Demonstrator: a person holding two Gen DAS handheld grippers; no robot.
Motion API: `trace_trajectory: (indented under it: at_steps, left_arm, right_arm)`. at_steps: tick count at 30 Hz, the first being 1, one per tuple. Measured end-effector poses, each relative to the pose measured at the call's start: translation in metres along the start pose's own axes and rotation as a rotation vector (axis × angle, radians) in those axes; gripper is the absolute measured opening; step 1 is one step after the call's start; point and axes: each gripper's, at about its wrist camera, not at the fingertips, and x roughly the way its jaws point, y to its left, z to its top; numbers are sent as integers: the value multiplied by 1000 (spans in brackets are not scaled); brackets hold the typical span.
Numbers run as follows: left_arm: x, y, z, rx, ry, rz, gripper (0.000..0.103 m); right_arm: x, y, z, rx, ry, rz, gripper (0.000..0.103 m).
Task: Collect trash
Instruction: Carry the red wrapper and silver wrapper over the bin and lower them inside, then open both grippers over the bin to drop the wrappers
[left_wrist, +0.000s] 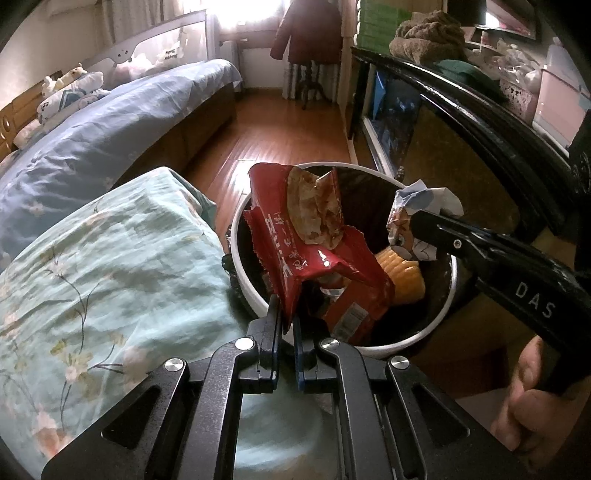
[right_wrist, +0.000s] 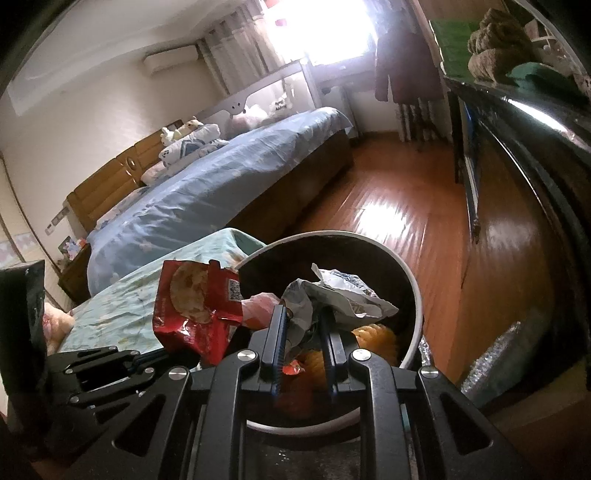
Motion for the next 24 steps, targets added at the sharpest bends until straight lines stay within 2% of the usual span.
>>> trace_trajectory:
  at_steps: [24]
  left_arm:
    - [3, -2, 4, 6, 11, 0, 5]
  right_arm:
    - [10, 0, 6, -13, 32, -21, 19]
